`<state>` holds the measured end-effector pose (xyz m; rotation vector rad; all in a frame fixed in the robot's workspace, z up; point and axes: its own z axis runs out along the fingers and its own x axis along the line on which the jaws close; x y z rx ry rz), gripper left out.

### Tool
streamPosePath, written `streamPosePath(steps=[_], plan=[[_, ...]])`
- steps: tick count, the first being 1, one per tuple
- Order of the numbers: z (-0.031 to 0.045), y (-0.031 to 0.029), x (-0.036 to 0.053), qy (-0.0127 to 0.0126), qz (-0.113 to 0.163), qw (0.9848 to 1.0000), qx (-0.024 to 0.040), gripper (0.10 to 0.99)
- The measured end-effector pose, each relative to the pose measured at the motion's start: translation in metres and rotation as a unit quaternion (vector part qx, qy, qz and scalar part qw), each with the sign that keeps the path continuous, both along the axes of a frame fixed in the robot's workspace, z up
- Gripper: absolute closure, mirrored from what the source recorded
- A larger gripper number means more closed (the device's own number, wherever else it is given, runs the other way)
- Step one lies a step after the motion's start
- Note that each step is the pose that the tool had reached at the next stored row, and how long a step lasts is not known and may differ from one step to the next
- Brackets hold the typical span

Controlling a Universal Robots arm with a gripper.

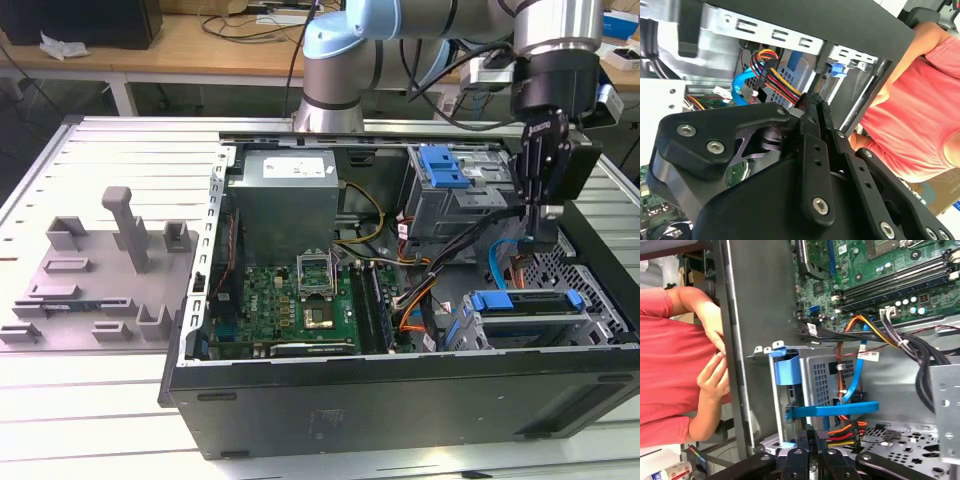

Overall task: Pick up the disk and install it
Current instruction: 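Insert the first disk wire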

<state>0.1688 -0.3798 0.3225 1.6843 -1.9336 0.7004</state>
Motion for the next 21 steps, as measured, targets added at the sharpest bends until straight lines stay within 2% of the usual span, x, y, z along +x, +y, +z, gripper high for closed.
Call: streamPosePath(steps=[2, 4, 7, 9, 12, 14, 16, 18, 21], plan=[[0.0027, -0.0057, 0.0, -0.0005, 0.0, 1.0, 0.0037, 0.922], [0.0031, -0.012, 0.0, -0.001, 0.0, 0.9999, 0.013, 0.922], [0.0036, -0.0219, 0.0, -0.0018, 0.0, 0.9995, 0.0307, 0.922], [0.0038, -0.0264, 0.0, -0.002, 0.0, 0.9993, 0.0361, 0.922], [0.004, -0.0333, 0.0, -0.0042, 0.0, 0.9988, 0.0479, 0.922], [0.0042, -0.0381, 0.0, -0.0078, 0.0, 0.9981, 0.0614, 0.922], [0.0043, -0.0408, 0.0, -0.0105, 0.0, 0.9973, 0.0732, 0.922], [0.0044, -0.0432, 0.0, -0.0119, 0.0, 0.9963, 0.0856, 0.922], [0.0055, -0.0465, 0.0, -0.0124, 0.0, 0.9945, 0.1036, 0.922]])
